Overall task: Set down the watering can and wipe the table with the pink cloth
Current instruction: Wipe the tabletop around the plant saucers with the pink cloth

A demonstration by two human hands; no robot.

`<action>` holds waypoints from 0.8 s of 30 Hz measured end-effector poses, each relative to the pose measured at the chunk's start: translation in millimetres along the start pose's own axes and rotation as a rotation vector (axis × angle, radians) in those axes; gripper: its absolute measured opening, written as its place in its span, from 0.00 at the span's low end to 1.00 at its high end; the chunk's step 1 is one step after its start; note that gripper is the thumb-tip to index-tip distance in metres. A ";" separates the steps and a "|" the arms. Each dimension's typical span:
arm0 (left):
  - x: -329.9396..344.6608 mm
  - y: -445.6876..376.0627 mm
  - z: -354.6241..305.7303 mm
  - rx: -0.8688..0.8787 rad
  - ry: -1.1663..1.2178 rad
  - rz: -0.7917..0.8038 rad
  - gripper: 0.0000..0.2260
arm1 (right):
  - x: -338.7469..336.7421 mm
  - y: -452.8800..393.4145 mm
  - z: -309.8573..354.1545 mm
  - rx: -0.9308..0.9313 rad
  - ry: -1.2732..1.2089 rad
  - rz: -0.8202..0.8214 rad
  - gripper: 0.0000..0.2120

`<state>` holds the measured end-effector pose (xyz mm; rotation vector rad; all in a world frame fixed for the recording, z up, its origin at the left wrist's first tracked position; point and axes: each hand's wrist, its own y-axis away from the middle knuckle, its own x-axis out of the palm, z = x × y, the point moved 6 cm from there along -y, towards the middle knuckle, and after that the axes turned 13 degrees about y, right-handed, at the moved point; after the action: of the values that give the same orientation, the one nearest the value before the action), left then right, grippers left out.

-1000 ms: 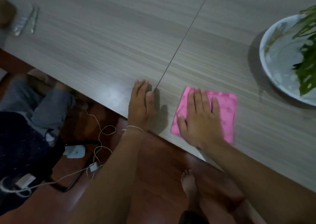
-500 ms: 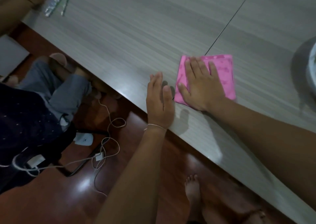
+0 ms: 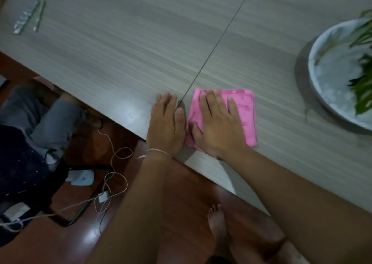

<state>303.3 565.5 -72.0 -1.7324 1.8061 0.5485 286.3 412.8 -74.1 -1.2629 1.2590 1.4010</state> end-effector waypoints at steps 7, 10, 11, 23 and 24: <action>5.1 -3.0 0.5 0.075 -0.082 -0.004 0.27 | -10.0 -87.5 -102.0 0.185 0.054 -0.036 0.40; 2.6 -6.0 1.3 0.054 -0.067 -0.035 0.27 | -10.2 -115.0 -128.9 0.251 0.073 -0.029 0.40; 1.8 -7.0 1.7 0.047 -0.065 -0.042 0.27 | -9.5 -117.0 -130.1 0.263 0.076 -0.025 0.40; 31.3 10.5 -29.0 0.059 -0.114 0.045 0.29 | 6.9 22.4 -84.6 0.253 -0.038 0.010 0.37; 43.5 17.0 -40.7 0.086 -0.097 0.083 0.29 | 9.4 32.7 -89.4 0.256 -0.050 0.004 0.38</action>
<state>281.7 507.5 -71.3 -1.5533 1.8126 0.5705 265.4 319.5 -77.6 -1.0454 1.3589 1.2217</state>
